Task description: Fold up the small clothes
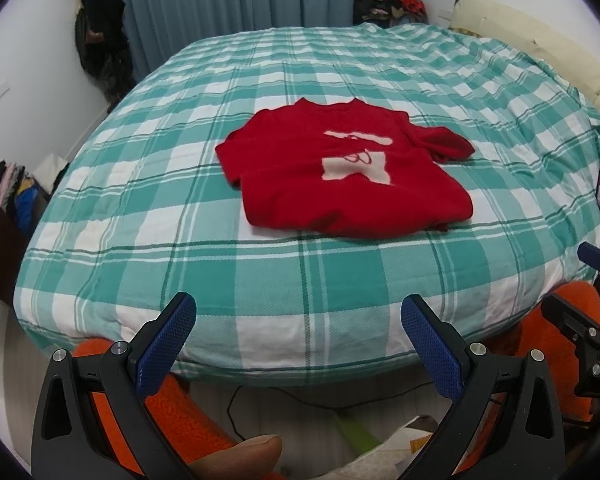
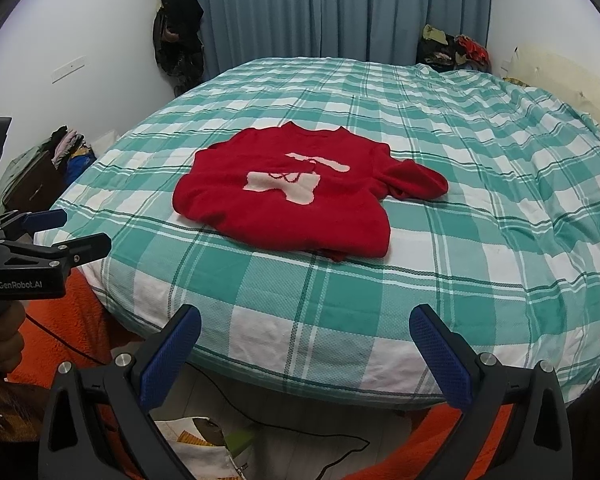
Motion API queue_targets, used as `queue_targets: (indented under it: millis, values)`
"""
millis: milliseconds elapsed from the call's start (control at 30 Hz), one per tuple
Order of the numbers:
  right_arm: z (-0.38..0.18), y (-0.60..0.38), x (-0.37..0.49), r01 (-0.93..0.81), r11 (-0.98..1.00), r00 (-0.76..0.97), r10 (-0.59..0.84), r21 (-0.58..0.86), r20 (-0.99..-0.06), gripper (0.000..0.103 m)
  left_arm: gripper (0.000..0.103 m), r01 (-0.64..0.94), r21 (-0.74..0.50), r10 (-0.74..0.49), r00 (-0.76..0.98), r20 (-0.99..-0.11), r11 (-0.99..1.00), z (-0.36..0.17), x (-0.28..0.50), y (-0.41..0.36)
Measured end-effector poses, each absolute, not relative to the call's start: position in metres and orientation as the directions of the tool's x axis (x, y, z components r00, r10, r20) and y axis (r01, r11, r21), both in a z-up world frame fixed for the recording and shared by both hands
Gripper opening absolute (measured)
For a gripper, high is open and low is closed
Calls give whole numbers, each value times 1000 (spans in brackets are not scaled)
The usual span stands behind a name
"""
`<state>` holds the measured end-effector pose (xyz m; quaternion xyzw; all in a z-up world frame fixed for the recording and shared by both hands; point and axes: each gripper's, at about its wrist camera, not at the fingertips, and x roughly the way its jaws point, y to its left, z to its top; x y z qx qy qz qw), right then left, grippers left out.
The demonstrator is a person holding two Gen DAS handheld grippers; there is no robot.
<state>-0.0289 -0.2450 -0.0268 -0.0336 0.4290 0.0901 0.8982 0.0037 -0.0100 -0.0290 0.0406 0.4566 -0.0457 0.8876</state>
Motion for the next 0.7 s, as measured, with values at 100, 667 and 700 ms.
queue_targets:
  millis: [100,667,700]
  values:
    - [-28,-245,-29,-190,982,614,132,17,-778,103,102,122,32,-44,575,-817,992,-30,4,-12]
    - [-31,-247,-27,-182,983,607,130,22,-784,103,102,121,29,-45,569,-821,992,-32,5,-12]
    - [-31,-247,-27,-183,983,608,131,22,-783,103,102,121,30,-45,569,-821,992,-32,5,-12]
